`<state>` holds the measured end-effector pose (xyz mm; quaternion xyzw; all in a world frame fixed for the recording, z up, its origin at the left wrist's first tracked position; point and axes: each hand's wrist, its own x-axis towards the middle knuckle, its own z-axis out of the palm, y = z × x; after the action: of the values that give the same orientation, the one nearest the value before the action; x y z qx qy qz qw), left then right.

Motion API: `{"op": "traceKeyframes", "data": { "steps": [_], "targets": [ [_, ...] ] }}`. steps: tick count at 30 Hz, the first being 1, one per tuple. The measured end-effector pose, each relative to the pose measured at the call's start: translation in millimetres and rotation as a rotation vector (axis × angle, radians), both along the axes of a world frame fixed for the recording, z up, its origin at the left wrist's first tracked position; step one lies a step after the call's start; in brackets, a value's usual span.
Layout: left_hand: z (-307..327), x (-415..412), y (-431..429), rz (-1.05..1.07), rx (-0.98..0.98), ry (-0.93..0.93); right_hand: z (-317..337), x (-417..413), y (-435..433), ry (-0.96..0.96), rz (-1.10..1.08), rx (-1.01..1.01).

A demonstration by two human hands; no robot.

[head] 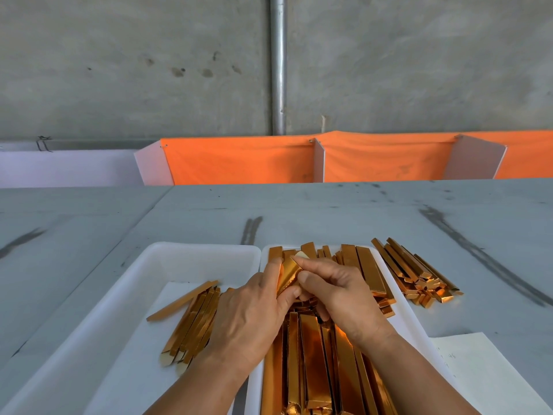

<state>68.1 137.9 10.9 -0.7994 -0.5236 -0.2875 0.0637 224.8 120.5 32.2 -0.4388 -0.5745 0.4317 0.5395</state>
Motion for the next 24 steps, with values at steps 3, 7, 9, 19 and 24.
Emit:
{"op": "traceKeyframes", "data": {
  "steps": [3, 7, 9, 19, 24],
  "targets": [
    [0.5, 0.2, -1.0, -0.012, 0.004, 0.025, 0.4, -0.9, -0.3, 0.001, -0.002, 0.003],
    [1.2, 0.1, -1.2, -0.009, 0.002, 0.046, 0.4, -1.0, 0.0, 0.020, -0.006, 0.031],
    [1.4, 0.2, -1.5, -0.006, -0.004, 0.042, 0.4, -1.8, 0.1, 0.017, -0.012, 0.031],
    [2.9, 1.3, -2.8, 0.019, -0.007, 0.089, -0.1, -2.2, -0.2, -0.036, -0.027, 0.019],
    [2.1, 1.7, -1.7, 0.009, -0.024, 0.049, -2.1, -4.1, -1.7, -0.071, -0.040, 0.020]
  ]
}}
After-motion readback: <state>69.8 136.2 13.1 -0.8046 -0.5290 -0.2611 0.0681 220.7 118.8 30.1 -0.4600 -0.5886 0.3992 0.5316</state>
